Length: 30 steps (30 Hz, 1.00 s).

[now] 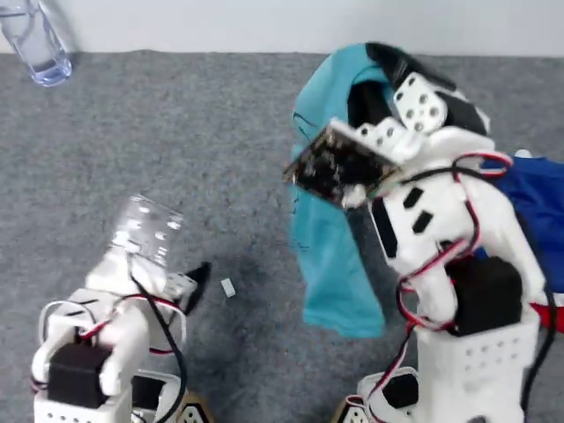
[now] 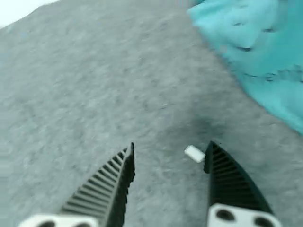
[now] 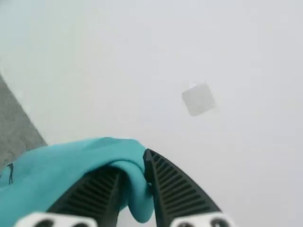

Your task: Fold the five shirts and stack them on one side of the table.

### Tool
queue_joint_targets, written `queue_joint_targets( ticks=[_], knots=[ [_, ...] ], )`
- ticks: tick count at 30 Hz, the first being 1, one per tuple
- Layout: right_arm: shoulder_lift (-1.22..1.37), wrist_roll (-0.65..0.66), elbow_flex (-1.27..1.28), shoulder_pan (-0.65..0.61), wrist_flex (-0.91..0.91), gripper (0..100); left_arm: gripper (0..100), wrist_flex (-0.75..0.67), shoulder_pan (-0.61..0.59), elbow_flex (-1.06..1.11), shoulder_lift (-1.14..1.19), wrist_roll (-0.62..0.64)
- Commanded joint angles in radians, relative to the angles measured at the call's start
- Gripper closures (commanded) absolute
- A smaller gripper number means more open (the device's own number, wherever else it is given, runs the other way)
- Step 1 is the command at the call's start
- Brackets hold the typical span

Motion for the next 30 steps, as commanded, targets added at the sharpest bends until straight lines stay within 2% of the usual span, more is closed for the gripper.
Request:
queue_joint_targets(
  ticks=[1, 9, 16, 23, 30],
  knots=[
    [0.019, -0.035, -0.077, 0.008, -0.05, 99.0, 77, -0.037, 0.049, -0.004, 0.0, 0.046],
    [0.099, -0.048, -0.077, -0.13, -0.021, 99.0, 77, -0.035, 0.048, -0.038, -0.002, 0.051],
    [0.306, -0.112, -0.078, -0.047, -0.019, 99.0, 77, -0.034, 0.048, -0.047, 0.005, 0.052],
    [0.415, -0.114, -0.078, 0.044, 0.058, 99.0, 77, -0.089, 0.06, 0.071, 0.008, 0.051],
    [0.414, -0.114, -0.078, 0.042, 0.133, 99.0, 72, -0.181, 0.166, 0.237, 0.008, 0.051]
  ],
)
